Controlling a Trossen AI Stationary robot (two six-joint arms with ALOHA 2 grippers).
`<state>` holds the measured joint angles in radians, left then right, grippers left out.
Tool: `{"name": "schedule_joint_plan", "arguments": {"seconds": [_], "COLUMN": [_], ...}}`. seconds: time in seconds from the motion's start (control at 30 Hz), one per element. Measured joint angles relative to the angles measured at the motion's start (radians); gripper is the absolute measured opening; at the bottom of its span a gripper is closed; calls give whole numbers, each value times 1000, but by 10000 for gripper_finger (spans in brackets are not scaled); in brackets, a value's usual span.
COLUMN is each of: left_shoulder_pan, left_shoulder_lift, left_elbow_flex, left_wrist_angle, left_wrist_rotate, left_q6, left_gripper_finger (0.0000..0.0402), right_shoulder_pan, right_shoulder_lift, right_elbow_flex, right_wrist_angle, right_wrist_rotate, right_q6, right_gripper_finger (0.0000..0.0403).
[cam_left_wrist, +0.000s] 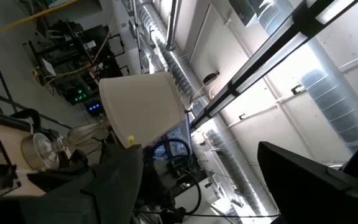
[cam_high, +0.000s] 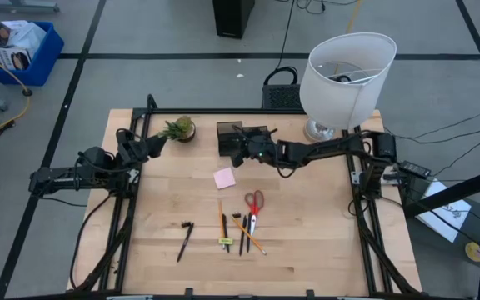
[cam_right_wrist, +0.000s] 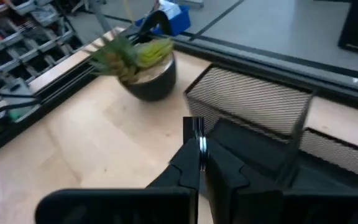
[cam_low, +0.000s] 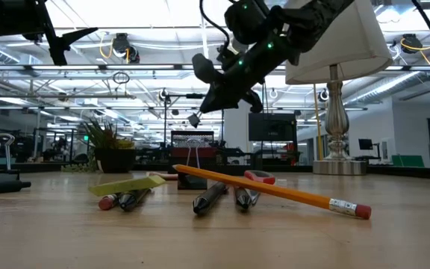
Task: Pick and place office supplies into organizer
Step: Put the black binder clip into the black desk organizer
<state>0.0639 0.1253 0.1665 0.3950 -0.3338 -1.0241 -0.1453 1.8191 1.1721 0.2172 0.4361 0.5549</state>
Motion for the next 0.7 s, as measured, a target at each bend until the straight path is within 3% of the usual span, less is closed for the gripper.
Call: {"name": "schedule_joint_plan", "arguments": {"seconds": [0.33,0.7], "left_shoulder_pan": [0,0], "left_shoulder_lift": [0,0], "left_elbow_flex": [0,0], "left_wrist_angle": [-1,-2], "left_wrist_rotate": [-1,11], "left_q6": [1,0], "left_gripper_finger": [321,321], "right_shoulder_pan": [-46,-75], "right_shoulder_lift": [79,89], "right_elbow_flex": [1,0], "right_wrist_angle": [0,114], "right_wrist_rotate": [-123,-122], "right_q6": [47,23], "right_gripper_finger": [4,5]}}
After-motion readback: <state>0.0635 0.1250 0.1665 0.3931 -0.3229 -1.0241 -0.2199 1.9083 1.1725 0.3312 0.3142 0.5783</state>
